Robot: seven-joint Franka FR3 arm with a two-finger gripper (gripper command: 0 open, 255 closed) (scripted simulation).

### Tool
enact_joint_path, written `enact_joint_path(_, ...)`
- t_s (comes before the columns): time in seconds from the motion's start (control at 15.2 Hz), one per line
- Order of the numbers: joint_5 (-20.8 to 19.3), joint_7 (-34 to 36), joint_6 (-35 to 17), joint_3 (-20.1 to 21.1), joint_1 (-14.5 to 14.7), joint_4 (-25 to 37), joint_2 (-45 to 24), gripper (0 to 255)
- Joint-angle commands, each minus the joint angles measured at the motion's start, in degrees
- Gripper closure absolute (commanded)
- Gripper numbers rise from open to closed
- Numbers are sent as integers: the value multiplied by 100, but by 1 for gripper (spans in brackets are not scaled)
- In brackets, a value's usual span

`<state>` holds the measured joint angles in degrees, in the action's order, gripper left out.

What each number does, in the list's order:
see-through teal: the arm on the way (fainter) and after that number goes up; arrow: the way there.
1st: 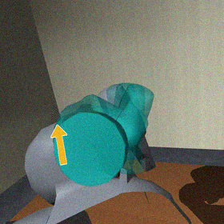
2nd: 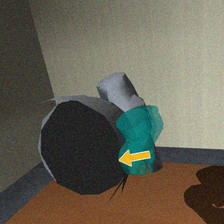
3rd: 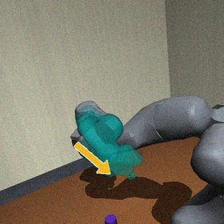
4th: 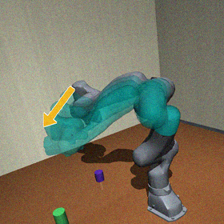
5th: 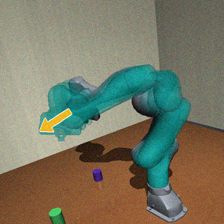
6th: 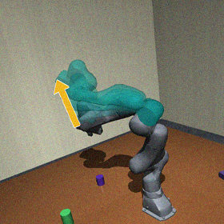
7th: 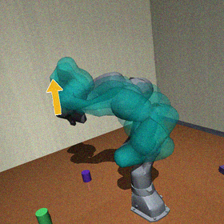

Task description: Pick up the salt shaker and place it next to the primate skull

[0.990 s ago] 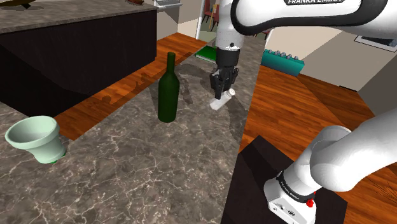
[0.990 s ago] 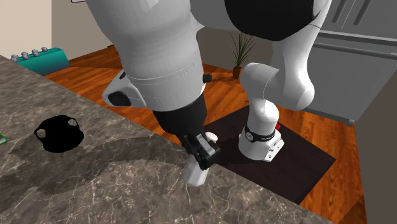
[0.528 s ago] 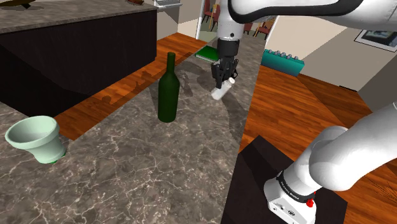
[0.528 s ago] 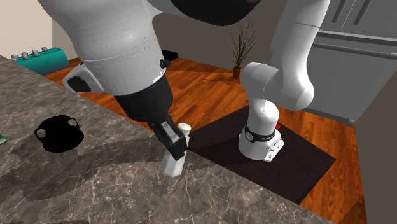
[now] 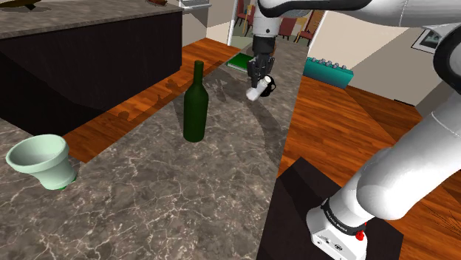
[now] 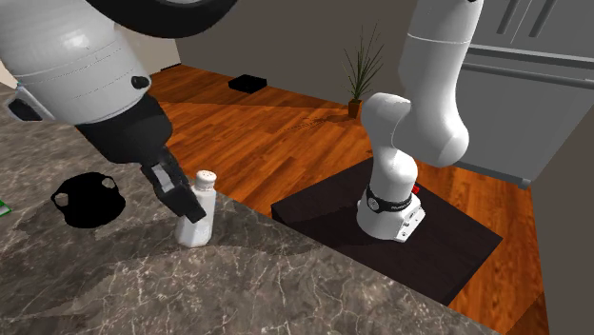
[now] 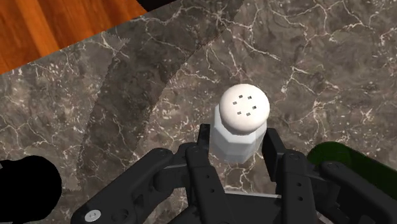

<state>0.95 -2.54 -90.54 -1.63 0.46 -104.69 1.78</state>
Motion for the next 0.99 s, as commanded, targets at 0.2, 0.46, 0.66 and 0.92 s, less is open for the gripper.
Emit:
enact_joint_path(0.2,-66,-534,219,-260,-273,1048,-834,255)
enact_joint_path(0.46,-52,-916,489,-416,-504,2097,-1615,255)
enact_joint_path(0.66,-12,-1186,786,-506,-704,3076,-2297,255)
enact_joint_path(0.92,90,-1528,1502,-582,-1059,5080,-3582,255)
